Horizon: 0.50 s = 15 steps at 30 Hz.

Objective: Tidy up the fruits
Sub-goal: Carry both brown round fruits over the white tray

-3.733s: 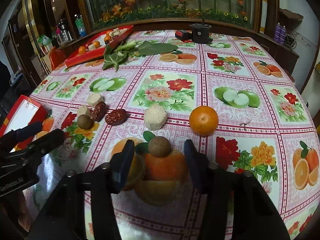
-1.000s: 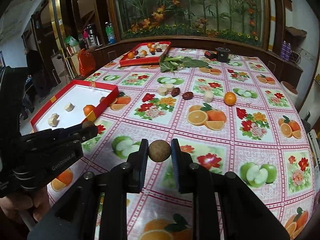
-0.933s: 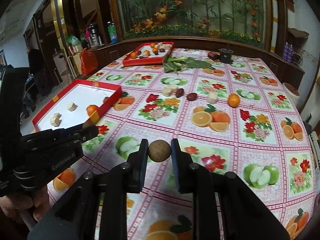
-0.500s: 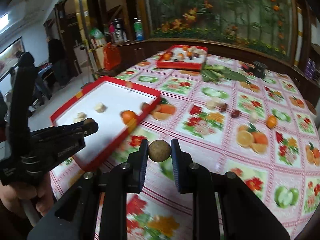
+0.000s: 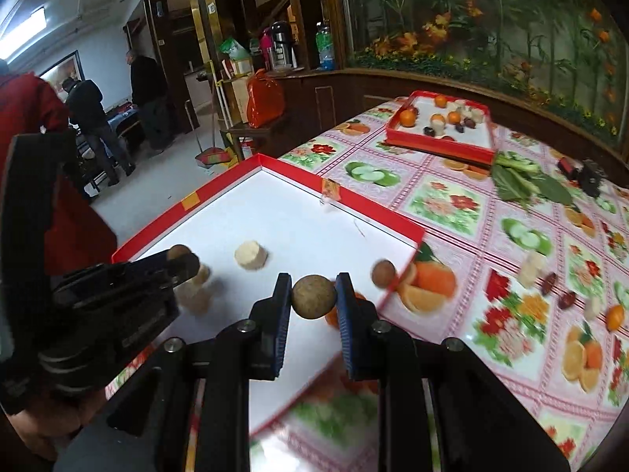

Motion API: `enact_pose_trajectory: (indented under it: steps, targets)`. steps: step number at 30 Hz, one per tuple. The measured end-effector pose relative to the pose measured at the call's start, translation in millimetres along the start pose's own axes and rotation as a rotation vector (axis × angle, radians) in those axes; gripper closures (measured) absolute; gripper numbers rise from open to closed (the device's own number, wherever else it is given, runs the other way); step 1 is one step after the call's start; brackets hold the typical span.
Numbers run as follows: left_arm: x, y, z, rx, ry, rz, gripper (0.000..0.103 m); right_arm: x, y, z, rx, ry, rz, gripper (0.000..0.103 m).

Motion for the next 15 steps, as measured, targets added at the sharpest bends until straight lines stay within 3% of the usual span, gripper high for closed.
enact_pose_trajectory:
  steps: [8,15]
  targets:
    - [16.9,14.7,24.6,0.02,0.056,-0.034,0.084,4.7,13.3,49.6,0.063,0.009,-0.013,0.078]
    - [28.8,20.5,38.9,0.039,0.075,-0.055,0.084,8.6,16.3,67.0,0.088,0.013,-0.023,0.078]
Point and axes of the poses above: each gripper's, at about its wrist camera, not at the fingertips, and z roughly the way its jaws point, x to its left, y to its top, the point moved 1 cm from there along z, roughly the way its jaws point, and after that the axes turned 3 degrees about y, right-handed, at the moved point
